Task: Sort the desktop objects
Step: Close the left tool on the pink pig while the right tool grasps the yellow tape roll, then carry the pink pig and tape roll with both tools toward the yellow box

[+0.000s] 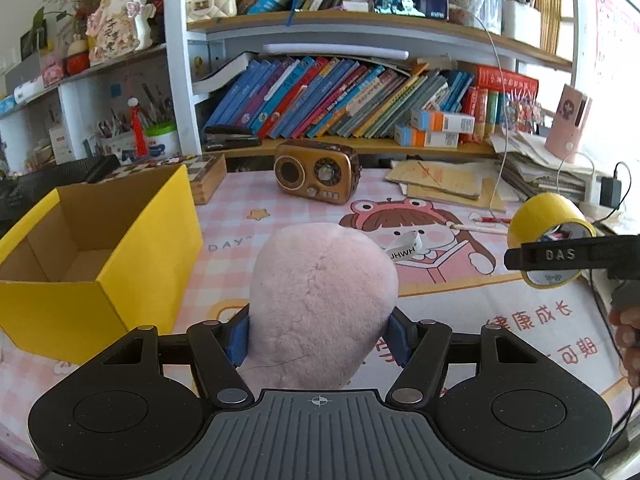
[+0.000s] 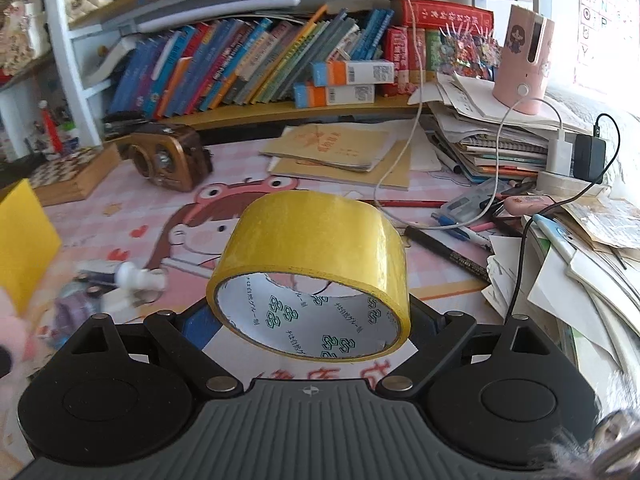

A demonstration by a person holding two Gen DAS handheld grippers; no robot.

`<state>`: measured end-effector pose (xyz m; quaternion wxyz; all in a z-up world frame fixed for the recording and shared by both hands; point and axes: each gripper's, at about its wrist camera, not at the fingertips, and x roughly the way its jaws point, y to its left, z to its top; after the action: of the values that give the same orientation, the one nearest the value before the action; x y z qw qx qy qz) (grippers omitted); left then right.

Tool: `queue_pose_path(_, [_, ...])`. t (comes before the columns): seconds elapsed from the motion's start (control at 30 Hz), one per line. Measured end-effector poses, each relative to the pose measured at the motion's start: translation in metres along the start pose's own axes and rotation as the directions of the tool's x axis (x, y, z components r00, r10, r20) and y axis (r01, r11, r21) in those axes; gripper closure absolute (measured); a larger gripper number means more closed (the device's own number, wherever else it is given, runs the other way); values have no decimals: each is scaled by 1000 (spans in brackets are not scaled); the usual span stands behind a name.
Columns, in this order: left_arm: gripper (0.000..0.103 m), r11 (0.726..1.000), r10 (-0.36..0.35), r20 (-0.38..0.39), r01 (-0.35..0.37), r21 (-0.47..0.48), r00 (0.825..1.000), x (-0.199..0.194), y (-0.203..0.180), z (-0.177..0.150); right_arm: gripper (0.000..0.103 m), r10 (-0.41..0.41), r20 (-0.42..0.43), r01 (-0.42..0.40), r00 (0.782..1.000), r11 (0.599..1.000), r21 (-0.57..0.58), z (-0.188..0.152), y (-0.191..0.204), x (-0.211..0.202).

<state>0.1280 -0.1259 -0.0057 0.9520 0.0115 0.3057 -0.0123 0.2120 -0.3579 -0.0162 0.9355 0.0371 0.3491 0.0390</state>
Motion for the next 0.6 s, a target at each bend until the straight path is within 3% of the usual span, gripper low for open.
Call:
queue_pose_path(0.37, [38,996,-86,15,86,-4,996,-32,41,-15,11,61,-8,-61,998,998,-12,-35,55,-63])
queue_pose_path(0.6, [38,993,-118,29,119,0,993,-53,71,-27,11,48,-17,-49,999,998,-34,-59,98,-90])
